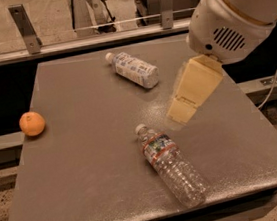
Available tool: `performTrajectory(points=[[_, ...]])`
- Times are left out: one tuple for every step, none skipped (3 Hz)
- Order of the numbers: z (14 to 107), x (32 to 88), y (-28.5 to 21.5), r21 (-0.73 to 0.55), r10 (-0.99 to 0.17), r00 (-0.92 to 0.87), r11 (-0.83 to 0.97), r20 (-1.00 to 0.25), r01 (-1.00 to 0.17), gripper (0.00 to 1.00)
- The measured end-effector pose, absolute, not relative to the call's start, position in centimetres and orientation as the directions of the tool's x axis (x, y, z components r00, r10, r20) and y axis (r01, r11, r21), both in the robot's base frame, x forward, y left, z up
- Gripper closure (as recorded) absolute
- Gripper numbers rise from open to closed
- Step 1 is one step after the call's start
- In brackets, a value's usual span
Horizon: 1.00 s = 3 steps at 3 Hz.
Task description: Place water bottle upright
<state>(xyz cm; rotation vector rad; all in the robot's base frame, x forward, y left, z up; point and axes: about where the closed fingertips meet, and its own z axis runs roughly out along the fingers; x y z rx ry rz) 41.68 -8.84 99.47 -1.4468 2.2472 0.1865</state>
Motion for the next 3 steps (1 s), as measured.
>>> performTrajectory(points=[[99.9,41.2,-8.4,-0.145,-0.83,-0.335,0.437,-0.446,-0.888,0.0],[98.9,39.9,-6.7,-0.136,-0.811,-0.39,0.488,-0.435,-0.862,0.0],[95.8,38.7,-4.7,-0.109,-0.781,-0.493,0.568,-0.383,-0.816,0.0]])
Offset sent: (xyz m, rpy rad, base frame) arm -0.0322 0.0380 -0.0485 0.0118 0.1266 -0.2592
